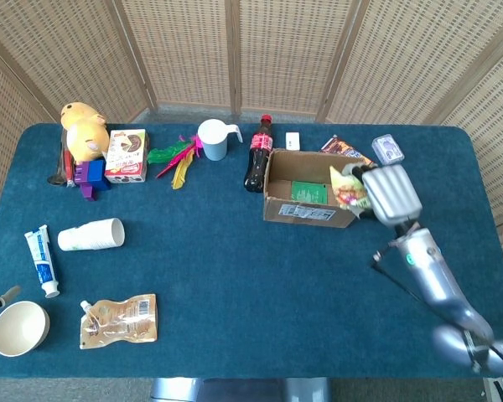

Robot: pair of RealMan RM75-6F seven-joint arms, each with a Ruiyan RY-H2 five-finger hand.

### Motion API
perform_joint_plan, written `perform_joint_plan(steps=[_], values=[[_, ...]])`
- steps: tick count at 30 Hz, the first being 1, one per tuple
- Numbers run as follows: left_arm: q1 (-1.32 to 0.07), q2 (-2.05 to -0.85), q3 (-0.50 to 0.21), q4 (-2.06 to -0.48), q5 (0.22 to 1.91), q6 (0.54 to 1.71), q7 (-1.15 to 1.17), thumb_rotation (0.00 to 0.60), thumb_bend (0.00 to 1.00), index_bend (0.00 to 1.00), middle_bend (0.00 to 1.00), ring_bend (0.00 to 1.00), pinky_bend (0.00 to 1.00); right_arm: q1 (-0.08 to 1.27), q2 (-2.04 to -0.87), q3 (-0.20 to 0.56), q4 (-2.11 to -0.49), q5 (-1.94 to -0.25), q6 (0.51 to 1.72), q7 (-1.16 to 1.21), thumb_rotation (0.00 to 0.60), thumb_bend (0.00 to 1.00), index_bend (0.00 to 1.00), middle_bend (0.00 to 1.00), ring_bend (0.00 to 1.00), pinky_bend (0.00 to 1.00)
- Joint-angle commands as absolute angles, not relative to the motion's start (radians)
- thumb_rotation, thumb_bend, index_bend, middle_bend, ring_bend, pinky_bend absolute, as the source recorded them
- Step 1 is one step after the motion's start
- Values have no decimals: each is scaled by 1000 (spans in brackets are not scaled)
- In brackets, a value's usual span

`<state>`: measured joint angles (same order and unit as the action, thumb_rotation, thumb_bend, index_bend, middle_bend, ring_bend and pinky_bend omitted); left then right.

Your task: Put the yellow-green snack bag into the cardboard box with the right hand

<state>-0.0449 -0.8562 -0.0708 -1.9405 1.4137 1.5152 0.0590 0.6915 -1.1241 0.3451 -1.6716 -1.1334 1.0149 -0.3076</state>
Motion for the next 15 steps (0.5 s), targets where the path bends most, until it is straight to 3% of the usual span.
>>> perform_joint_plan(steps=[1,5,7,8,10,12,14,15], values=[[-46,-857,-72,-1939,1409,1512,59,600,69,69,0,0,0,790,-1190,387,-1573,-1012,952,-410,600,421,698,598,572,730],[-51,-857,-75,-1937,1398,1503,56,600,70,70,0,0,0,846,-1226,391,-1531,-917,928,-476,600,400,693,592,568,731],[-52,-856,-77,-1934,1392,1501,55,600,69,70,0,0,0,865,-1232,386,-1531,-877,916,-501,600,373,644,570,552,730],[-53,-856,-78,-1934,1390,1499,53,600,68,69,0,0,0,871,-1228,382,-1538,-856,905,-509,600,356,573,538,530,722],[-55,-855,-79,-1931,1383,1494,50,600,69,70,0,0,0,883,-1202,370,-1573,-781,859,-527,600,309,324,413,447,671],[-57,-856,-80,-1930,1381,1491,50,600,69,70,0,0,0,899,-1167,359,-1618,-697,813,-539,600,186,54,163,248,532],[-58,-855,-80,-1930,1382,1490,49,600,69,70,0,0,0,910,-1146,350,-1640,-658,798,-543,600,59,0,22,77,395],[-58,-855,-79,-1930,1383,1491,50,600,69,70,0,0,0,914,-1141,347,-1646,-651,799,-542,600,28,0,3,38,348]])
